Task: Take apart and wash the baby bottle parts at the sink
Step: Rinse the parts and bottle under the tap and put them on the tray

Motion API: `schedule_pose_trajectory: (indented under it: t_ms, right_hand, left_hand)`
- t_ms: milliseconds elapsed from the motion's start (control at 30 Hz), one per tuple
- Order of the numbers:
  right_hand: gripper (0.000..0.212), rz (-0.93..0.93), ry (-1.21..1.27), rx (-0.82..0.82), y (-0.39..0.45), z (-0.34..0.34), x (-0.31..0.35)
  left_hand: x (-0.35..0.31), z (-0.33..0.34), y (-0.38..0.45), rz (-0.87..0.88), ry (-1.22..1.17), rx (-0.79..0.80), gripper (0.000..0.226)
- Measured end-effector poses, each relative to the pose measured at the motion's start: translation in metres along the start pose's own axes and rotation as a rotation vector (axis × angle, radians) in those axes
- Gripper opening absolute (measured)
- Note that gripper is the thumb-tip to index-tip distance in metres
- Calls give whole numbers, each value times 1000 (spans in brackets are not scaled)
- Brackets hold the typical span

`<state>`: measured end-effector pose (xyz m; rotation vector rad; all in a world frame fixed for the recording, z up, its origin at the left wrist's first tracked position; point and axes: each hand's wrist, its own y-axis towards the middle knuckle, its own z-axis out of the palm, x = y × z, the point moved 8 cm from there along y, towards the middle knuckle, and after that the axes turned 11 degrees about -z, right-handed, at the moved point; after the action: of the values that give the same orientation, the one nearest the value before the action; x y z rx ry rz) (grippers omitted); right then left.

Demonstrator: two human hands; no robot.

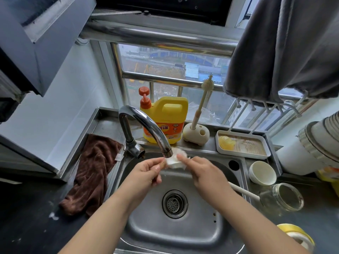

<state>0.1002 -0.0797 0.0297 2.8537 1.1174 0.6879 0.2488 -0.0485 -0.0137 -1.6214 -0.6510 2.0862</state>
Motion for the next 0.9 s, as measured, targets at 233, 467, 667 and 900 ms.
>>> schedule_pose_trajectory:
  t_ms: [233,467,667,900]
  right_hand:
    - [64,-136,-30,11,-6,-6,14]
    - [67,-203,-75,8,-7,-6,26]
    - [63,-82,7,-6,-2,-13,6]
    - [59,-11,22,-52,-6,-15,-2]
  left_hand:
    - [4,5,-1,-73,-136,68,22]
    - [0,10,-4,-32,50,111,32]
    - [-2,5,-10,61,235,53,28]
    - [4,-3,-12,40,215,20,25]
